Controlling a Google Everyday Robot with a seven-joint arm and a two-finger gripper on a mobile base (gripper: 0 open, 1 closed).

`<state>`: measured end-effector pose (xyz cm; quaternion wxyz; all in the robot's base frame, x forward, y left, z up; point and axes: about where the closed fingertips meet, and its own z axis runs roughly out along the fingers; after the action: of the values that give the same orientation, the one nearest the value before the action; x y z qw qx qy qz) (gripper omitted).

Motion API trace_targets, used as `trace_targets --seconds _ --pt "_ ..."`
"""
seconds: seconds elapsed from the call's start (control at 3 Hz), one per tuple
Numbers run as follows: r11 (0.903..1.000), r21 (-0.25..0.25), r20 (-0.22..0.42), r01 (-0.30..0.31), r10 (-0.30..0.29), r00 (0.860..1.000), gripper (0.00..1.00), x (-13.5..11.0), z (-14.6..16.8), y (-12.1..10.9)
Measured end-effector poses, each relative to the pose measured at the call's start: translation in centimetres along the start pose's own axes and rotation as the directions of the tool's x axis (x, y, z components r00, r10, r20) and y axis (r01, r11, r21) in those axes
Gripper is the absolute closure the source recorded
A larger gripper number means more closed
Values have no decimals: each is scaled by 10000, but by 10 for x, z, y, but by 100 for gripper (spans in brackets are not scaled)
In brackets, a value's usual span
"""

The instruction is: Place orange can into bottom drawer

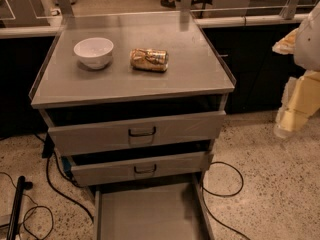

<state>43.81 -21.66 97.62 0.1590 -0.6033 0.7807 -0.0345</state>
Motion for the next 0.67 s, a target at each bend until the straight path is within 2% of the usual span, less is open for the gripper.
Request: trace_targets --seconds 0.33,0.67 --pt "10000 0 0 0 0 10000 0 0 0 0" --pt "9964 299 -25 789 -789 9969 0 -18 11 1"
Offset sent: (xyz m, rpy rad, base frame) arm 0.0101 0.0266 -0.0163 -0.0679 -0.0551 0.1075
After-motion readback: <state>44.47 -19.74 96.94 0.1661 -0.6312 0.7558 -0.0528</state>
